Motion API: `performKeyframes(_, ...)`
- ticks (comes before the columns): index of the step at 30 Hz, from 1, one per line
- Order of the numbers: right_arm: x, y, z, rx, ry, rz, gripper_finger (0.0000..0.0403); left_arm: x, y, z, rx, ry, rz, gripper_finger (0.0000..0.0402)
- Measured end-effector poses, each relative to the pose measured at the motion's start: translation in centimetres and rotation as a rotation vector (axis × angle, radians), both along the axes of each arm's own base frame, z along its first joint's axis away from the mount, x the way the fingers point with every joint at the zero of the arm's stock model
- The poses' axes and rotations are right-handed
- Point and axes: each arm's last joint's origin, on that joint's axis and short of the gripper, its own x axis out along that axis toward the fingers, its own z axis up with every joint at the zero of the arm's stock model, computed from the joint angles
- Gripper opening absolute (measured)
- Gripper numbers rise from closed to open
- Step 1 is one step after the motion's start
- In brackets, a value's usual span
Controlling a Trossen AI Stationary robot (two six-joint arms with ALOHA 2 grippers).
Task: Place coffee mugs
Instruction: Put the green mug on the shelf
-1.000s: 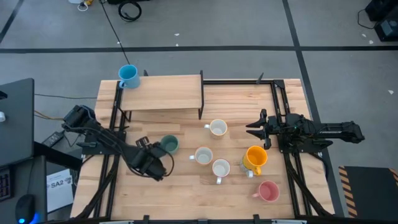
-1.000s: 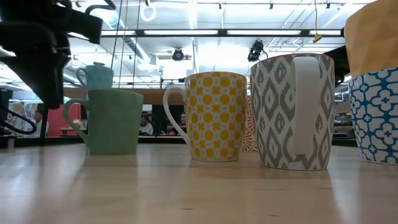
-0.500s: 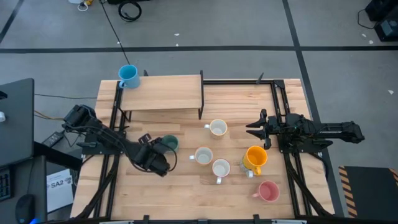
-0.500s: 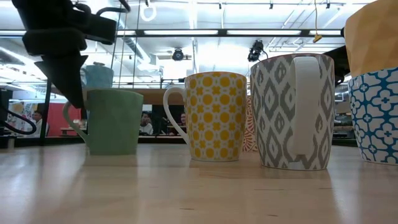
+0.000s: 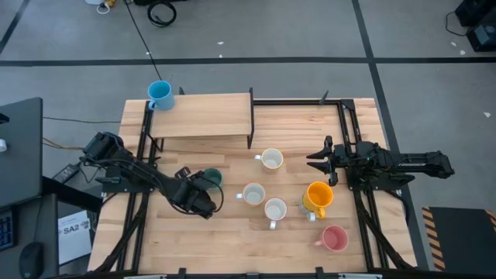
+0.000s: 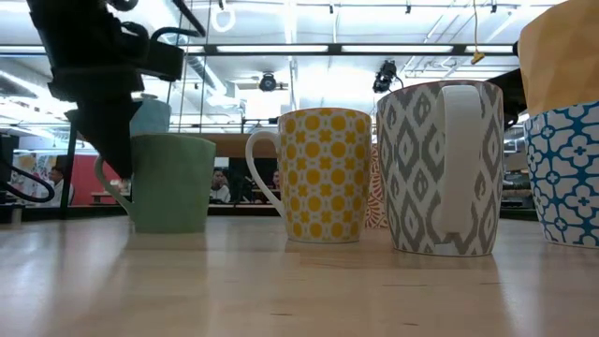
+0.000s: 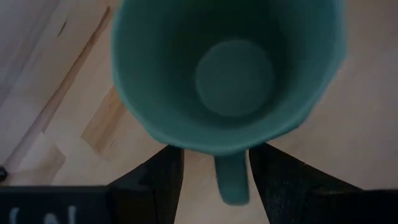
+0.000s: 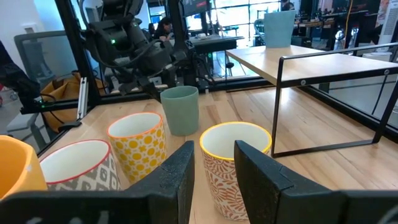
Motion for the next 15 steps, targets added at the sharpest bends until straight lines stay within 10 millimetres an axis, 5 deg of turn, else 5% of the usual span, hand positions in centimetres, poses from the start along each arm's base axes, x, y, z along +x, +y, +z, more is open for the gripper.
performKeyframes(15,0.0,0.0,-0.01,0.0,0.0,0.0,0.0119,0.05,0.08,-0.01,0.008,0.016,-0.035,0.0094)
